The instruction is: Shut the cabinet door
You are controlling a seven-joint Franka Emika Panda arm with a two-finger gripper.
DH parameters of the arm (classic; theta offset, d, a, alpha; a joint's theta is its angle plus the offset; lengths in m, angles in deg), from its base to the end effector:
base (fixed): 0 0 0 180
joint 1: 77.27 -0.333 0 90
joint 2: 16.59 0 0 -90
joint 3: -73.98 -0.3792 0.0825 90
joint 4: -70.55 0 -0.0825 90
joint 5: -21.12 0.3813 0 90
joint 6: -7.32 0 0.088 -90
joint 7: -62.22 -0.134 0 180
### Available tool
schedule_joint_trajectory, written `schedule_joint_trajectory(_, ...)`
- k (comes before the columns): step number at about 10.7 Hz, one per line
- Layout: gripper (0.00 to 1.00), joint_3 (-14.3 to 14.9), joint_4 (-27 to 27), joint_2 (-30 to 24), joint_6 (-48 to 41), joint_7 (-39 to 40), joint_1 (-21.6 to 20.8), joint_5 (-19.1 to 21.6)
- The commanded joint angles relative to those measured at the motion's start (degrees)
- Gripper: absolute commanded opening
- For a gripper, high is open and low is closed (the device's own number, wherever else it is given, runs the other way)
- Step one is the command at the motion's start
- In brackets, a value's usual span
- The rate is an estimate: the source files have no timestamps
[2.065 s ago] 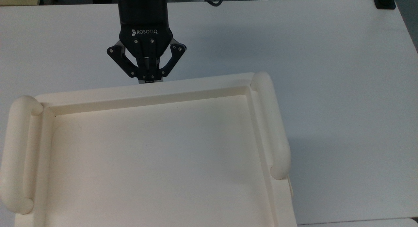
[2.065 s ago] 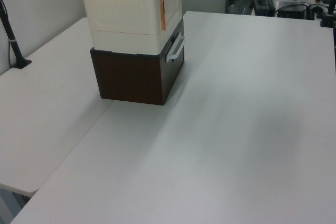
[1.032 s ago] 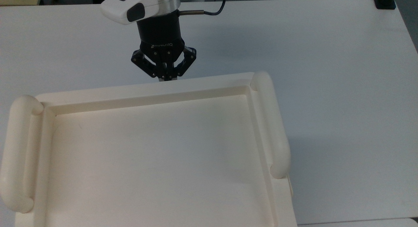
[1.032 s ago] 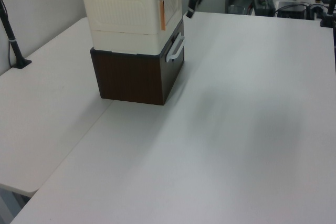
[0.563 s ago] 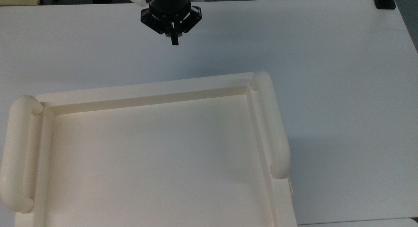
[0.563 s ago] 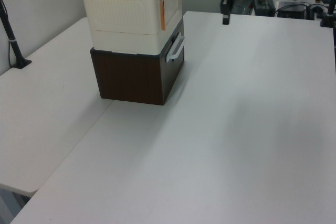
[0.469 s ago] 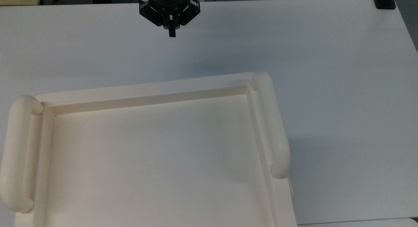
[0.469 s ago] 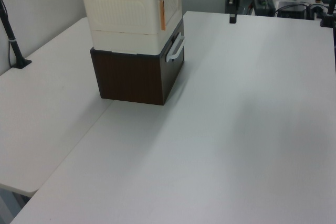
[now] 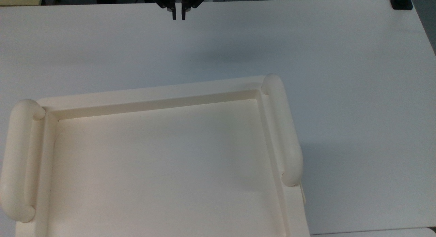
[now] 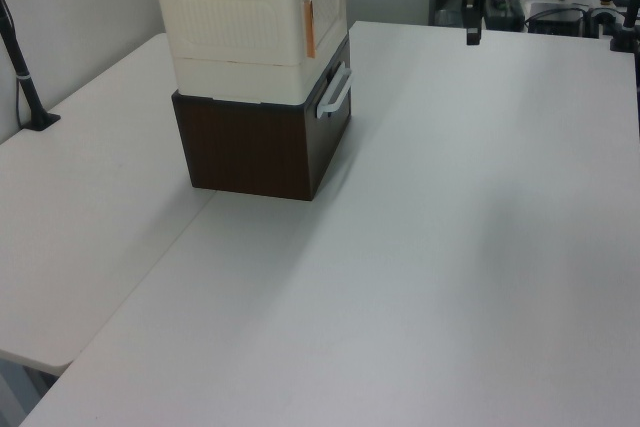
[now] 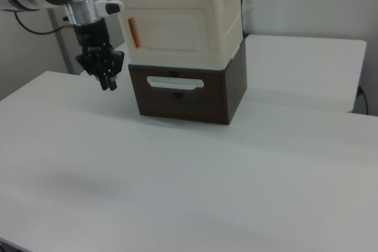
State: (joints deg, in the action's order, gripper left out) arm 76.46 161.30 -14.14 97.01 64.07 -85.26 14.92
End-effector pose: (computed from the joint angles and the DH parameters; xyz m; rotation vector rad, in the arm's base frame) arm 0.5623 0.0402 0.6311 3.0219 0.1985 -0.0874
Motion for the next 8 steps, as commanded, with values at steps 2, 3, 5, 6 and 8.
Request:
schedule_joint_trajectory(2,1.0,-0.9,2.9,-3.5,-1.0,-3.2,1.6,1.3)
schedule_joint_trajectory(3,1.0,-0.9,2.7,-3.5,-0.8,-3.2,2.5,3.4)
schedule_joint_trajectory(5,1.0,-0.3,2.6,-4.0,-0.4,-3.3,2.8,4.8)
schedule_joint_trajectory(6,1.0,-0.3,2.6,-4.1,-0.4,-3.5,2.8,4.8)
schedule_joint_trajectory(8,1.0,-0.1,2.2,-3.9,0.4,-3.5,2.9,4.7)
